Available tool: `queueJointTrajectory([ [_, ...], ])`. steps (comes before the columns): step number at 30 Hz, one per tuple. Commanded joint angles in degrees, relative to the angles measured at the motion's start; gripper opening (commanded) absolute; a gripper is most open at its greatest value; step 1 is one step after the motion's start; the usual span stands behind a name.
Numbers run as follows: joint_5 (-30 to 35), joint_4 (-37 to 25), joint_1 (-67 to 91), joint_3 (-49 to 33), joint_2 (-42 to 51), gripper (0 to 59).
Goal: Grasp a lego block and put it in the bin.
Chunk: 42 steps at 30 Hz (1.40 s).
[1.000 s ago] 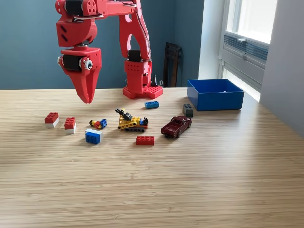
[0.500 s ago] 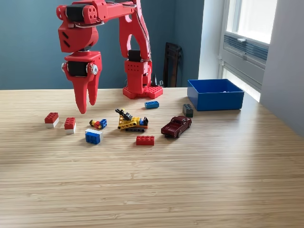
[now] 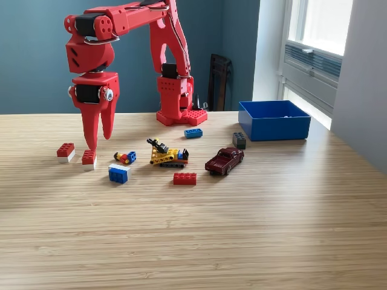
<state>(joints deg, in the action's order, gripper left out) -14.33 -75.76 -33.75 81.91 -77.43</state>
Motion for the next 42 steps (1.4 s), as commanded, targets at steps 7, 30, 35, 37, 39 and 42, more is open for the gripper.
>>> queueJointTrajectory([
  [7, -1.85, 5.27, -4.04, 3.34, -5.45, 23.4],
  [30, -4.57, 11.34, -7.56, 7.38, -4.39, 25.4],
  [35, -4.39, 11.34, -7.73, 5.01, 0.26, 25.4],
  [37, -4.39, 11.34, -7.82, 4.31, 1.41, 25.4],
  [39, -4.31, 11.34, -7.65, 3.43, 2.55, 25.5],
  [42, -4.31, 11.34, -7.47, 2.64, 3.25, 25.9],
])
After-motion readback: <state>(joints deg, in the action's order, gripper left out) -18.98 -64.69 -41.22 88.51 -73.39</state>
